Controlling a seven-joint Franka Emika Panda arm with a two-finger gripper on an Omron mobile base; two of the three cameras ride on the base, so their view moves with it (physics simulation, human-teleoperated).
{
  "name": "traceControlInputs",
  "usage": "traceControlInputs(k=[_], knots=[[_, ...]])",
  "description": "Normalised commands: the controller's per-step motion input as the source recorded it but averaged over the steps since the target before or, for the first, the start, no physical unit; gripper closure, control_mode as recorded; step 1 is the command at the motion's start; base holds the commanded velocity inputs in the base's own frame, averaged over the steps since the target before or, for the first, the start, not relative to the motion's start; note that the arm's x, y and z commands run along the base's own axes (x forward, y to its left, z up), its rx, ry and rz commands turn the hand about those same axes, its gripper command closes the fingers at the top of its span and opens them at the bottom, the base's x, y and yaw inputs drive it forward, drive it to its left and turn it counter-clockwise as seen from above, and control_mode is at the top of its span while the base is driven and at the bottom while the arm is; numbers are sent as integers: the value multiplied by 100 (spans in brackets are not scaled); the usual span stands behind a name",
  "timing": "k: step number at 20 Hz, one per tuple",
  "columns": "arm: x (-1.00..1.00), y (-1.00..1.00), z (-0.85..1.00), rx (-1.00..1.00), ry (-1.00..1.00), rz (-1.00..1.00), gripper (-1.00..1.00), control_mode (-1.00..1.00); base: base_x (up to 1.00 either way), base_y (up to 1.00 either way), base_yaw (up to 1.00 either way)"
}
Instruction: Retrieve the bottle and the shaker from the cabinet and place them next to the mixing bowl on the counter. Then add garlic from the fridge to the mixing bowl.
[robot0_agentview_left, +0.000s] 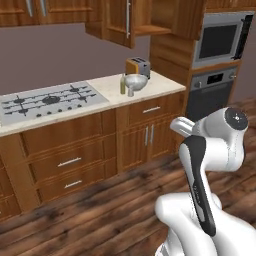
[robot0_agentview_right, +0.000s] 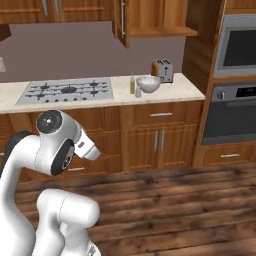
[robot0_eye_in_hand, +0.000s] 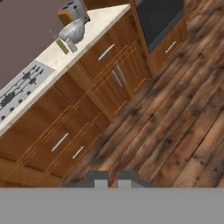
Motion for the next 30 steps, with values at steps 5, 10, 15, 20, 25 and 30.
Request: traceControlInputs(k=[5, 10, 15, 20, 25, 30], knots=[[0, 0, 0, 0, 0, 0, 100, 100, 47, 0, -25], [0, 0, 0, 0, 0, 0, 100, 100, 55, 0, -23], [0, 0, 0, 0, 0, 0, 100, 100, 64, 0, -23], [0, 0, 0, 0, 0, 0, 100, 100, 65, 0, -22], [0, 0, 0, 0, 0, 0, 100, 100, 60, 0, -18], [0, 0, 0, 0, 0, 0, 100, 100, 59, -2, -11]])
